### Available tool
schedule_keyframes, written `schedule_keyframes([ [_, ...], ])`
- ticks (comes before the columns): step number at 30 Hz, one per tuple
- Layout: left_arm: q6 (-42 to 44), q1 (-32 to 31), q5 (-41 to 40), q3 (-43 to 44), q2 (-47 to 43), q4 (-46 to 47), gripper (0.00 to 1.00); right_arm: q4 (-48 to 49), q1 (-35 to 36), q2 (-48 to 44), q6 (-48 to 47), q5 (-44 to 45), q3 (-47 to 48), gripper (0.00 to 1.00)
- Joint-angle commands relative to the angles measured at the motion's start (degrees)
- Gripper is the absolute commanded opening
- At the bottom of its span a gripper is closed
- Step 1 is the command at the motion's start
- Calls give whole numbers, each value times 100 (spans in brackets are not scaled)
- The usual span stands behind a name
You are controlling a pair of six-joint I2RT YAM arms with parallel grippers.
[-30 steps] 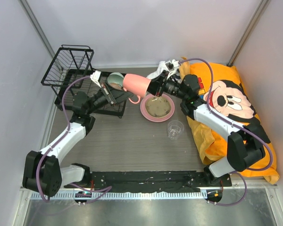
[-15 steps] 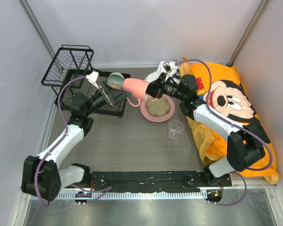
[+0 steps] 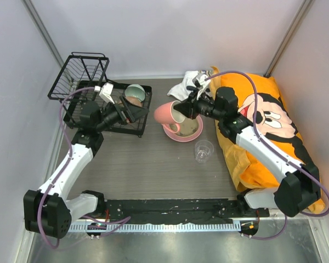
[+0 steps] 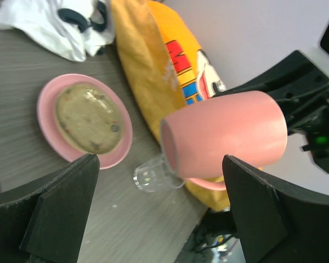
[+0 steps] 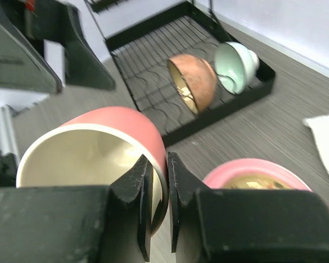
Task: Unload the mixed dishes from the dish rack
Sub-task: Pick up the cup from the dish rack, then place the cup at the center of the board.
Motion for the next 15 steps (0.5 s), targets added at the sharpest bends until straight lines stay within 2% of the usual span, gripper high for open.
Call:
schedule_keyframes([
  [1,1159,47,-471,567,-297,-963,100,-772,-11,-604,-984,514,470,1],
  [7,2134,65,-761,1085,-367,-1878,100,-2319,-11,-350,-1556,637,909,1],
  [15,3215,56,-1499,1824,-156,-3028,100,-2856,24,-165,-1908,839,620,1],
])
